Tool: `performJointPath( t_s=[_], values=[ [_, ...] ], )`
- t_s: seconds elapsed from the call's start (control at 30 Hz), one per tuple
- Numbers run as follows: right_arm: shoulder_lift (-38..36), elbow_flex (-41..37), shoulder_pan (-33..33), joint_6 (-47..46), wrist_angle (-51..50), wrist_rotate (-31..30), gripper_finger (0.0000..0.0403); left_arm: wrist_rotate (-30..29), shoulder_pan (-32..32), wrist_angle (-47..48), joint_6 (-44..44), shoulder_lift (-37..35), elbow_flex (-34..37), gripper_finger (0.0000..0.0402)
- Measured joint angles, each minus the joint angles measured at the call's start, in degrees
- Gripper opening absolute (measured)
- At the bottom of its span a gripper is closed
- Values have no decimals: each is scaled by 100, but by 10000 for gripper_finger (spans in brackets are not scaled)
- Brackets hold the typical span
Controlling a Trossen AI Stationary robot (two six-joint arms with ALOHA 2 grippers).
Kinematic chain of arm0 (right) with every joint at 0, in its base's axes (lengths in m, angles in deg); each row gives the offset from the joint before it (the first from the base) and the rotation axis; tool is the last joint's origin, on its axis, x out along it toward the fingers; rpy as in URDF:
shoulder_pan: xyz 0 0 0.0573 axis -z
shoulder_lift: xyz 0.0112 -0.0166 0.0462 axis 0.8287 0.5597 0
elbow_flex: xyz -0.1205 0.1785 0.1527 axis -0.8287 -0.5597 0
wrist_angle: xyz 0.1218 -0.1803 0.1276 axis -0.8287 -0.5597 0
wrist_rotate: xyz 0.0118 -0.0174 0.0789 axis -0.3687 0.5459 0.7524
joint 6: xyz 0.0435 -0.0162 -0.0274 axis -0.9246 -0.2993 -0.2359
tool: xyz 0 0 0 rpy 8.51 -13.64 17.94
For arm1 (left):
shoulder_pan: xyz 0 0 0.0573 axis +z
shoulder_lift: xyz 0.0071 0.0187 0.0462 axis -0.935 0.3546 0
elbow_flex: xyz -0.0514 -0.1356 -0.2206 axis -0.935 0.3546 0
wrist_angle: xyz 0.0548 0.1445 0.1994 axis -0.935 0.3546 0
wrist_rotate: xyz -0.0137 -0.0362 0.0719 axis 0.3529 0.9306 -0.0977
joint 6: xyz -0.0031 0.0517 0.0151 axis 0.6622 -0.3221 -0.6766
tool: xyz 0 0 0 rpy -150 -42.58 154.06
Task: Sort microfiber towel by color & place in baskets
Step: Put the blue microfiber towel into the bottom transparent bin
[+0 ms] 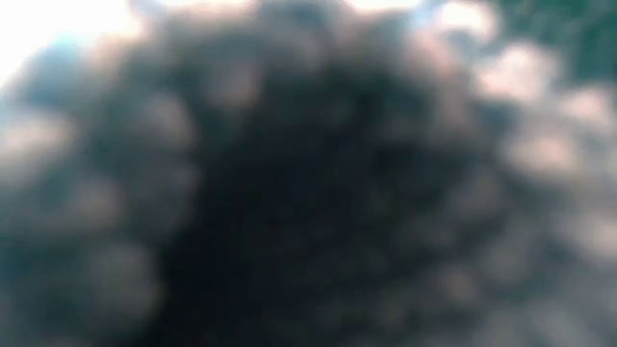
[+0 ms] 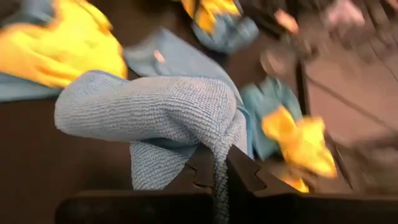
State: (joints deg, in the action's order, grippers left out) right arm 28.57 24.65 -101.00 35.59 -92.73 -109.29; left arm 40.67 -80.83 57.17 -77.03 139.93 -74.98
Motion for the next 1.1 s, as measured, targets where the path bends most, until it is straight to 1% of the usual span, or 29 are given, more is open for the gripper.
performJointPath(
  t_s=[0.13, 0.2, 0.27, 0.5, 0.63, 0.8, 0.87, 0.97, 1.1],
  values=[
    [-353, 0, 0, 952, 586, 387, 1, 0, 0, 5, 4, 0, 0, 280],
    [-523, 0, 0, 1299, 754, 668, 1, 0, 0, 3, 4, 0, 0, 280],
    [-697, 0, 4, 1577, 825, 778, 1, 0, 0, 1, 3, 0, 0, 280],
    [-1388, 0, 4, 2093, 591, 888, 3, -4, 0, -19, 3, 0, 0, 280],
    [-1733, -47, 7, 2146, 455, 883, 3, -14, 0, -19, 4, 0, 0, 280],
    [-2189, -521, 9, 2179, 460, 875, 3, -37, 10, -70, -12, 0, 0, 280],
    [-2382, -839, 9, 2146, 483, 854, 3, -38, 41, -112, -12, 0, 0, 280],
    [-2663, -1368, 9, 2099, 586, 585, 3, -41, 107, -196, -8, 0, 0, 280],
    [-3065, -2018, 9, 1985, 713, 539, 3, -40, 175, -198, 2, 0, 0, 280]
  ],
)
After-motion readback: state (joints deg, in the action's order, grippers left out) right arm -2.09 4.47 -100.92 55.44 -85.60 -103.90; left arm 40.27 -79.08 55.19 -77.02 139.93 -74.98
